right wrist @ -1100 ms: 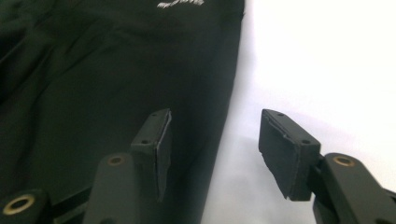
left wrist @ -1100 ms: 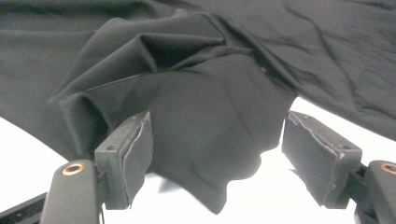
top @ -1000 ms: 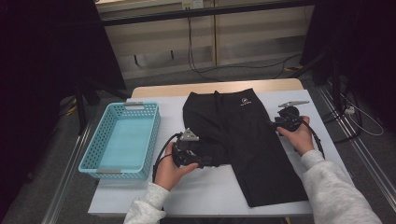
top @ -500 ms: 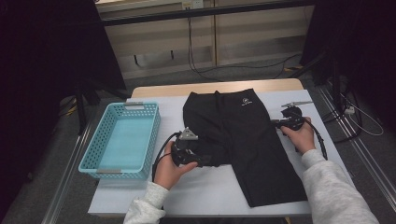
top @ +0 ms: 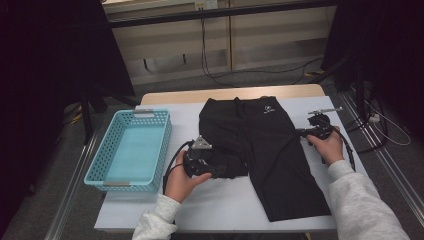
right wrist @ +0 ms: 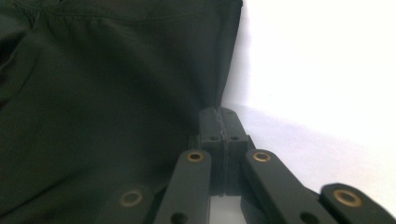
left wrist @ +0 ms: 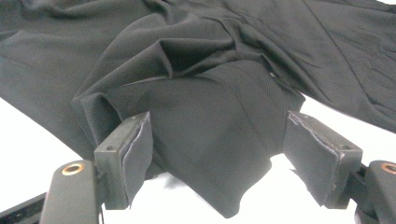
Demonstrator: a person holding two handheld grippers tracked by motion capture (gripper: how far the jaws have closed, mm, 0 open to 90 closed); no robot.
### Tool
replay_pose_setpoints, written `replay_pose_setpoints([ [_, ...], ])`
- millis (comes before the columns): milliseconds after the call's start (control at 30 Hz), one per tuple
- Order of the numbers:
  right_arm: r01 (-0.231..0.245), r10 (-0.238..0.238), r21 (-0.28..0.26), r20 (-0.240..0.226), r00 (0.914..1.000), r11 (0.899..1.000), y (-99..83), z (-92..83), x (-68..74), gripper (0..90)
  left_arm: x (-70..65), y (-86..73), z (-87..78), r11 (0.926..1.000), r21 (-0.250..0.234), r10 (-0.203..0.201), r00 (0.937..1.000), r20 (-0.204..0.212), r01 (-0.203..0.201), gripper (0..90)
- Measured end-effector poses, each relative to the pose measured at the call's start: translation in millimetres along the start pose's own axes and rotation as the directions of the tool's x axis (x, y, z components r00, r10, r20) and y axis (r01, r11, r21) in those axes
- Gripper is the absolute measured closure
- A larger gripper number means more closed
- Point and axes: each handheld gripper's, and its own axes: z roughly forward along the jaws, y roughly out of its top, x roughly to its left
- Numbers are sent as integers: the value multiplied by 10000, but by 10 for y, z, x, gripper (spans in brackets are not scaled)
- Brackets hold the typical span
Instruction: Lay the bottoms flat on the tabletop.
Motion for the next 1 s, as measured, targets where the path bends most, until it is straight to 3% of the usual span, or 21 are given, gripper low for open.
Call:
replay_pose_setpoints([
  [400,-342,340,63,290,9990,9994,-65,-128,-145,900,-13,16,9,10000,11,69,10000,19,-69,249],
  [500,-210,204,104,523,9984,9997,-60,-139,-156,900,-14,22,12,10000,7,73,10000,14,-73,248],
  [600,-324,323,11,454,9984,9995,-72,-137,-169,900,-18,26,14,10000,-9,51,10000,25,-50,248],
  [667,-610,613,-104,312,9976,9981,-90,-136,-172,839,-13,24,18,10000,18,69,10000,53,-70,248],
  [733,-581,588,-168,440,9973,9982,-103,-154,-154,767,-12,27,16,10000,29,34,10000,63,-34,248],
  [867,-167,175,-167,475,9987,9997,-169,-208,-95,718,-13,36,11,10000,-48,47,10000,84,-47,248],
  [1000,-254,255,-87,104,9996,9996,-278,-309,-56,716,-11,40,19,9999,-50,90,9999,113,-90,248],
])
